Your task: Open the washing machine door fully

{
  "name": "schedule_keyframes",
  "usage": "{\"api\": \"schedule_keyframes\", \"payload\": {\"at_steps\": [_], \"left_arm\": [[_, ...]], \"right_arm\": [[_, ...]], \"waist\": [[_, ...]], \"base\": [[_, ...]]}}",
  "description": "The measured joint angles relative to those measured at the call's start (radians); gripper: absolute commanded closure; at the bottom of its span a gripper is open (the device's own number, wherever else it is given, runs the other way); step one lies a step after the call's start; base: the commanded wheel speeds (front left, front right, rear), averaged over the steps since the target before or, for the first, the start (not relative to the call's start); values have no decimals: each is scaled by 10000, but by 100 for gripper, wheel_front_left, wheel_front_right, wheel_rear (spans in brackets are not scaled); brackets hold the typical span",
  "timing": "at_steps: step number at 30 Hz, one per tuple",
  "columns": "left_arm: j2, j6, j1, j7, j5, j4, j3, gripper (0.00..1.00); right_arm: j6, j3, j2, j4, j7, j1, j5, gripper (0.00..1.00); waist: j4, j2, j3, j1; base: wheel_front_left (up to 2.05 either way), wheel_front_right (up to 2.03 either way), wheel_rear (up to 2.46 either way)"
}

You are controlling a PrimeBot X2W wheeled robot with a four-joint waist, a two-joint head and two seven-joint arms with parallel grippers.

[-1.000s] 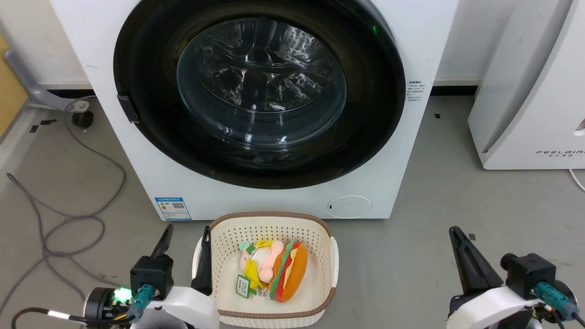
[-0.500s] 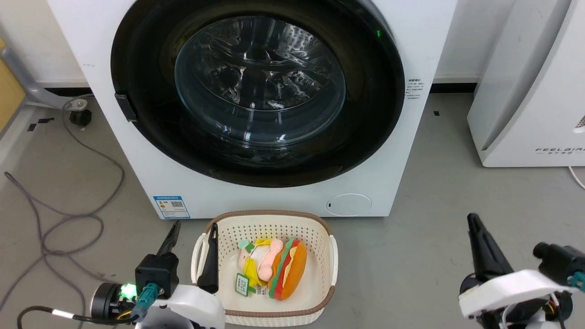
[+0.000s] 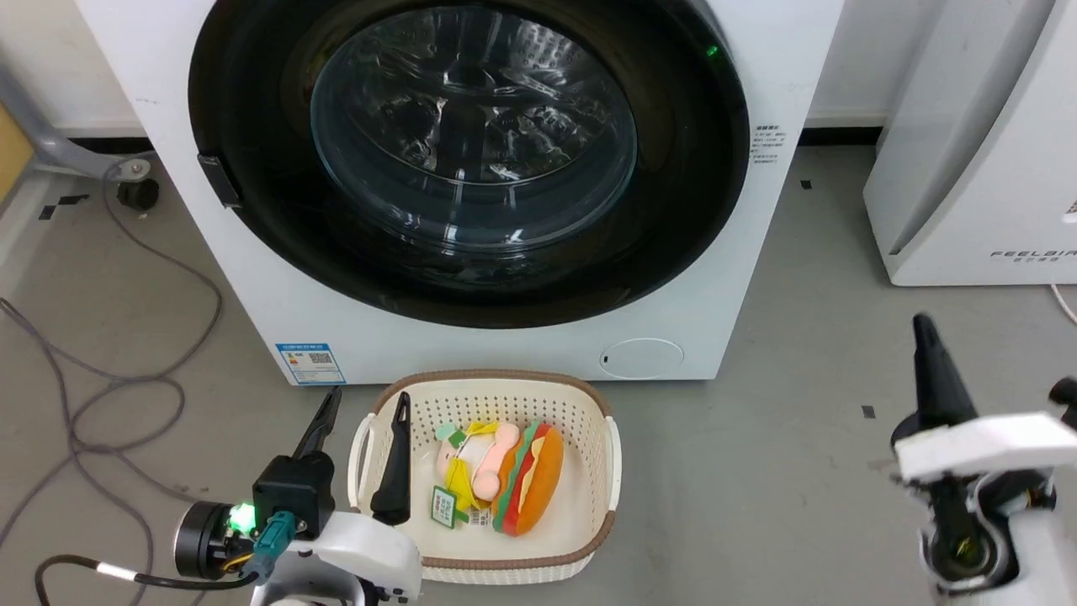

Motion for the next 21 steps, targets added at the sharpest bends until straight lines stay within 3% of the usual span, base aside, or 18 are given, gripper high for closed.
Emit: {"api": "schedule_keyframes", "payload": {"at_steps": [10, 21], "left_arm": [[-2, -94, -473, -232, -13, -29, -111, 0], [-2, -263, -1072, -491, -13, -351, -353, 0]], "right_arm": [[0, -127, -727, 1622, 36, -2646, 1956, 100], [0, 627, -1712, 3576, 443, -5642, 2894, 100]], "waist": [[1, 0, 607, 0], [147, 0, 1344, -1]], "base": [[0, 0, 0], [0, 0, 0]]}}
